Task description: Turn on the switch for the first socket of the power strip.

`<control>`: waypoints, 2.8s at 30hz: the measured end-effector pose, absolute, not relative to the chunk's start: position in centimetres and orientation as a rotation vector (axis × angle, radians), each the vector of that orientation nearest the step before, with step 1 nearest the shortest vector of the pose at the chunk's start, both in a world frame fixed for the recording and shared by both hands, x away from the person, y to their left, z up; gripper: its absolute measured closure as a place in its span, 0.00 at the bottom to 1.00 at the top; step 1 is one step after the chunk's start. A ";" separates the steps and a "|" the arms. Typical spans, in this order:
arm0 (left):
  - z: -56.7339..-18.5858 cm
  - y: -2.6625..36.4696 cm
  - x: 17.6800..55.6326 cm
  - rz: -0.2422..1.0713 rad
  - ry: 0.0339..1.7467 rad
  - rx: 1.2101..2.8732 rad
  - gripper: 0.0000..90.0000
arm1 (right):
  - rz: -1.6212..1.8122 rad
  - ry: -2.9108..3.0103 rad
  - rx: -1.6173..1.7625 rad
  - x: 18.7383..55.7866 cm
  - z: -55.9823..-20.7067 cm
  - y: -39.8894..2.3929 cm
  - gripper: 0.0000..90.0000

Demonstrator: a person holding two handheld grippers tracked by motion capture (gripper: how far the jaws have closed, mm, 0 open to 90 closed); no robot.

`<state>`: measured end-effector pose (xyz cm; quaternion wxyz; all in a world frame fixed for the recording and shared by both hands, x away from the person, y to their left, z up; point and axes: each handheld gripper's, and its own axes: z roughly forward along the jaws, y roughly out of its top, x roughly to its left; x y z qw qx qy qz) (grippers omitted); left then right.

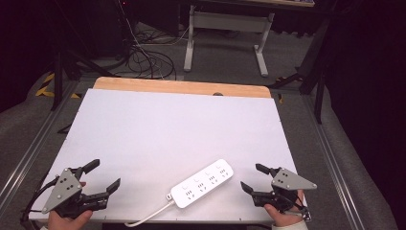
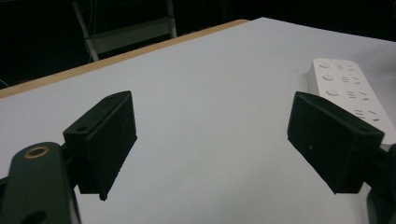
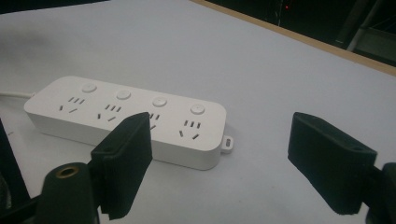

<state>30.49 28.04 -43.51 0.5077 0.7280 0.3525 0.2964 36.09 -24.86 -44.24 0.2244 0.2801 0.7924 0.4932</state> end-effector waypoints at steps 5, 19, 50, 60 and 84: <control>-43.5 27.9 30.5 0.717 0.850 1.759 0.18 | 1.362 2.190 0.769 36.1 -44.2 -24.8 0.25; -43.5 27.8 30.3 0.750 0.839 1.764 0.18 | 1.356 2.190 0.756 36.0 -44.2 -24.8 0.25; -43.5 27.7 30.2 0.765 0.835 1.774 0.18 | 1.357 2.258 0.726 37.1 -42.0 -22.9 0.23; -43.5 27.7 30.2 0.760 0.838 1.768 0.18 | 1.386 2.288 0.646 37.8 -40.4 -20.4 0.24; -43.5 27.7 30.2 0.763 0.838 1.778 0.18 | 1.430 2.350 0.518 38.7 -38.5 -15.5 0.25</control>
